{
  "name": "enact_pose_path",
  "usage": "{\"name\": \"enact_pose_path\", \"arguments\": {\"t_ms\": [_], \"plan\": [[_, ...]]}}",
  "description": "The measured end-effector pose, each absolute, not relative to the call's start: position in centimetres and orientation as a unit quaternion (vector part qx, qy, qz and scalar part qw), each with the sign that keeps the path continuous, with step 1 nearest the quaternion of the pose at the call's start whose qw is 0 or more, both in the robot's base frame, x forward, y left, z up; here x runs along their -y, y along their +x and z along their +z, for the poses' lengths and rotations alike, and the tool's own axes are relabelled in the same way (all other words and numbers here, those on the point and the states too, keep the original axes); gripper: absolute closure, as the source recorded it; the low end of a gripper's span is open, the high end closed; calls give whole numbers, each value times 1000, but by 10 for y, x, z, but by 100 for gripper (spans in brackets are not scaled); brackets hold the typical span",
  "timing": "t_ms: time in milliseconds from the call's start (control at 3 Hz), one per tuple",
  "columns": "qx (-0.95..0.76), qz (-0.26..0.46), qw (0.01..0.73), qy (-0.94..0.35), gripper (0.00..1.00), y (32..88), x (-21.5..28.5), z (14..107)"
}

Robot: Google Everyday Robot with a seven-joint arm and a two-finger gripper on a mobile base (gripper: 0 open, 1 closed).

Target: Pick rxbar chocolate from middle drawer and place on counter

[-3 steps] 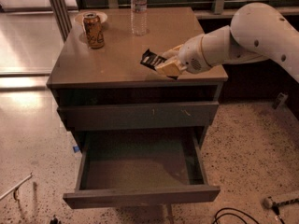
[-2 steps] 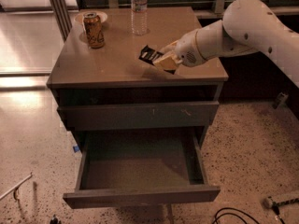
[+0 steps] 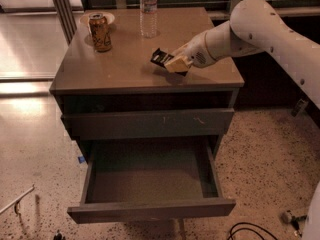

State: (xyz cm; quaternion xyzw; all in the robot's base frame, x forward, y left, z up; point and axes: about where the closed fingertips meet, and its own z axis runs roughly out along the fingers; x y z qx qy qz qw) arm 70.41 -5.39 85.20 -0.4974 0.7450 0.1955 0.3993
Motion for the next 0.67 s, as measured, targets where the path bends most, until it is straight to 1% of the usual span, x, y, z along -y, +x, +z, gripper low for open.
{"name": "enact_pose_path", "arguments": {"t_ms": [667], "plan": [[-747,200,396,-495,98,730,52,829]]}}
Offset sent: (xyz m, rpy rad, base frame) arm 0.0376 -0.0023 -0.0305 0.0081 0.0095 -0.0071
